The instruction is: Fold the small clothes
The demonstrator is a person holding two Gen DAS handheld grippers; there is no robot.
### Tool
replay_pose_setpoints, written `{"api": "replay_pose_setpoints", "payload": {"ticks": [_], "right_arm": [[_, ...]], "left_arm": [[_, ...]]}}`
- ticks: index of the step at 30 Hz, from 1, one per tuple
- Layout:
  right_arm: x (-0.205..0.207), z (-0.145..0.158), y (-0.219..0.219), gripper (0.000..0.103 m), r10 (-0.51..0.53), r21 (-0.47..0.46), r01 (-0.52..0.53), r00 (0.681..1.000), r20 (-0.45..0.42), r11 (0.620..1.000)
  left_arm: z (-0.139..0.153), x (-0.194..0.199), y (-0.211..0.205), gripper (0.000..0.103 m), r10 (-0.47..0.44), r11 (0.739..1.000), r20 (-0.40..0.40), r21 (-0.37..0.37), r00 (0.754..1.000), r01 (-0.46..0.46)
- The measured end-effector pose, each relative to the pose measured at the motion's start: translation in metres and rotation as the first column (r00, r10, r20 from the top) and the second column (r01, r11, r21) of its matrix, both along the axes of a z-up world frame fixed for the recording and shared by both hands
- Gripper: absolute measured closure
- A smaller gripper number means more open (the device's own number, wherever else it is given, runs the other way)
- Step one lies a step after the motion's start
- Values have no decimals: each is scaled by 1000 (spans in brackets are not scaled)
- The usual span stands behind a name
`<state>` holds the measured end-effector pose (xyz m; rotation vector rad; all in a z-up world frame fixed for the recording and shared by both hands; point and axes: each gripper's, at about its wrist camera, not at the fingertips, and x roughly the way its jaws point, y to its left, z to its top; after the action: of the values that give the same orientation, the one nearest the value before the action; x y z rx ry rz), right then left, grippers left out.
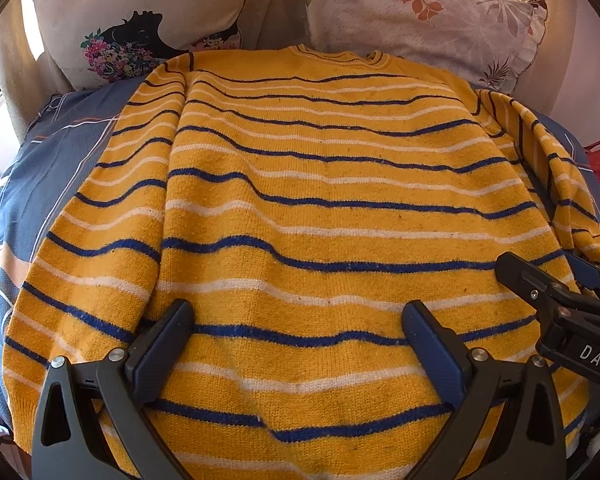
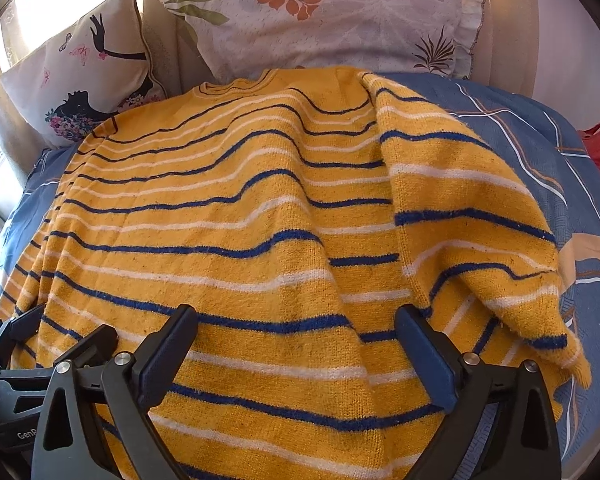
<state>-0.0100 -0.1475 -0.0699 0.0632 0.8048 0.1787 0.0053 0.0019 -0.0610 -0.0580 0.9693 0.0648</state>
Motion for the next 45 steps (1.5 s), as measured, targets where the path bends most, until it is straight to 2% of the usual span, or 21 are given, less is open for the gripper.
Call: {"api": "replay_pose_setpoints", "payload": {"ticks": [4,6,7,10,16,20,22,25,26,27,28,29,30,31,35,38,40,41,43,44,45], "right_arm": [[0,-1,0,1,2,-5,-2,1000,-2,1000],[0,-1,1,1,2,-10,-2,1000,-9,1000],[0,1,0,1,0,-8,-1,1000,-16,1000],[-1,8,-3,2,2,37,-2,1000,-13,999],[-13,34,8,3,46,61,-50,997,65,997],[-15,35,28,3,110,51,-113,991,72,992],[-13,31,36,3,125,45,-127,990,61,991],[-12,25,42,3,130,40,-132,991,44,990],[-11,24,42,3,128,38,-129,991,41,991],[-11,24,42,3,124,35,-125,991,40,991],[-11,23,42,3,121,32,-122,992,40,992],[-11,23,41,3,116,30,-117,992,39,993],[-11,23,41,3,112,28,-113,993,37,993],[-11,23,40,3,109,27,-110,993,36,994],[-15,27,43,6,117,2,-118,992,51,993],[-18,31,46,7,122,-22,-121,989,78,992],[-17,32,49,8,128,-29,-126,988,83,992],[-17,32,50,8,130,-29,-128,988,81,991],[-15,29,51,8,131,-24,-129,989,71,991],[-14,28,51,8,128,-21,-127,990,64,992],[-14,27,50,8,126,-17,-125,990,58,992]], "left_arm": [[5,-1,2,1,-20,1000,-15,-19,1000,19],[14,-5,7,11,-36,998,-14,-55,999,35],[20,-7,11,19,-46,997,-6,-69,999,45],[38,-18,28,21,-53,993,34,-102,998,56],[60,-36,105,21,105,987,69,-130,992,-96],[49,-40,156,21,225,971,38,-89,974,-221],[36,-39,171,21,245,967,10,-70,970,-243],[14,-34,183,21,222,964,-73,-131,972,-230],[10,-34,182,21,209,963,-76,-155,975,-218],[12,-36,178,24,201,968,-48,-142,978,-206],[13,-35,174,48,167,972,-39,-162,985,-171],[14,-34,169,82,144,971,-42,-187,989,-149],[13,-32,168,95,149,970,-50,-186,988,-156],[14,-31,167,100,152,971,-56,-179,987,-159],[21,-32,186,100,181,956,-54,-223,982,-189],[37,-29,213,100,283,953,-26,-105,959,-284],[50,-23,237,100,367,930,21,11,930,-368],[55,-19,250,100,412,907,44,71,910,-414],[59,-8,277,100,500,841,91,187,861,-508],[58,-1,291,99,537,805,103,233,837,-545],[56,5,306,99,563,782,102,257,820,-568]]}}
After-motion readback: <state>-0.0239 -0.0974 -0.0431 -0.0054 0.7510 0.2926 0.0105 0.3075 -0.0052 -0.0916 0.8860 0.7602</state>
